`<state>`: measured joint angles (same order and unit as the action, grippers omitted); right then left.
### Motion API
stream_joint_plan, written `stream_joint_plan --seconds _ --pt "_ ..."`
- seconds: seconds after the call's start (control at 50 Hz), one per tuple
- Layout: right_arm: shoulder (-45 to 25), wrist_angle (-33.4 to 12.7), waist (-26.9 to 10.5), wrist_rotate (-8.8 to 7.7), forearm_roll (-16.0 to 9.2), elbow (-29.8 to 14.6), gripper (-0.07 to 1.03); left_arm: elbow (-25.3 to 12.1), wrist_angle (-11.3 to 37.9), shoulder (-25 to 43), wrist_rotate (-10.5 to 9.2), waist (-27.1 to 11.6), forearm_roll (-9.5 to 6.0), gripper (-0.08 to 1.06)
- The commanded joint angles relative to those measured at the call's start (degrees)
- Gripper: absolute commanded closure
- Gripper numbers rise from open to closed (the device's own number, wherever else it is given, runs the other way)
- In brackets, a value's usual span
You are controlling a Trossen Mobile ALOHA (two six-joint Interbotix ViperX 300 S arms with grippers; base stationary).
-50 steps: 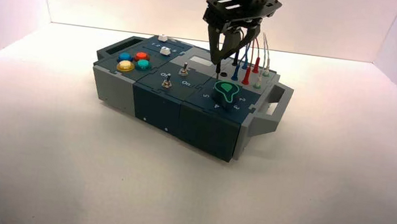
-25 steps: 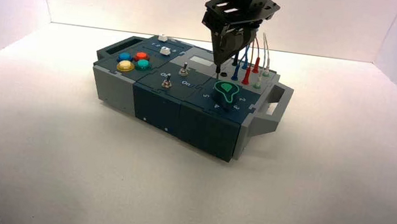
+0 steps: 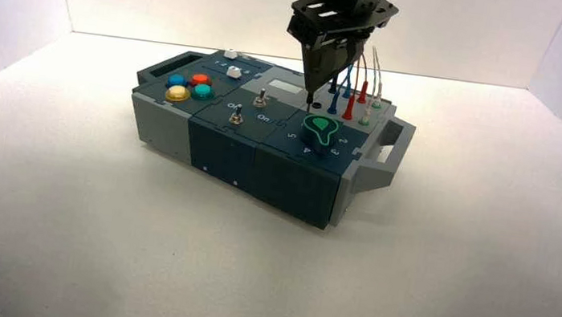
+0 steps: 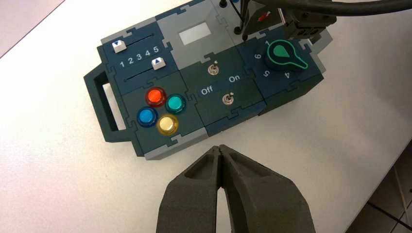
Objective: Insert the black wire.
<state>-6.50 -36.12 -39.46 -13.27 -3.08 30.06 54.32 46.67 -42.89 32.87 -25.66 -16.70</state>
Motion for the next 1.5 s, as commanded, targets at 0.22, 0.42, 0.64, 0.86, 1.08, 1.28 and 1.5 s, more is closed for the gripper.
stream_joint_plan --seconds 0.22,0.42,0.64,0.86,1.08,1.28,1.5 --pt "3.6 -0.7 -0.2 0.18 1.1 -1.2 0.99 -1.0 -0.3 -0.2 0.35 -0.2 0.00 1.01" --pt "3.8 -0.6 -0.1 0.44 2.1 -1.2 0.99 -0.8 -0.2 -0.4 0.26 -0.2 0.00 1.01" --pt "3.5 0.0 -0.1 2.11 4.9 -1.1 0.99 -0.5 -0.2 -0.9 0.26 -0.2 0.00 1.01" --pt "3.3 1.5 -0.1 2.29 5.4 -1.0 0.99 -0.5 -0.3 -1.0 0.35 -0.2 0.00 1.01" --pt "2.9 2.2 -0.1 2.29 5.9 -1.0 0.99 -0.5 -0.2 -0.9 0.26 -0.2 0.00 1.01" --pt "2.7 2.2 -0.1 2.29 6.9 -0.7 0.99 -1.1 0.6 -0.9 0.26 -0.2 -0.18 1.01" --pt "2.2 2.2 0.0 2.29 7.1 -0.6 0.99 -1.1 0.9 -0.6 0.26 -0.2 -0.18 1.01"
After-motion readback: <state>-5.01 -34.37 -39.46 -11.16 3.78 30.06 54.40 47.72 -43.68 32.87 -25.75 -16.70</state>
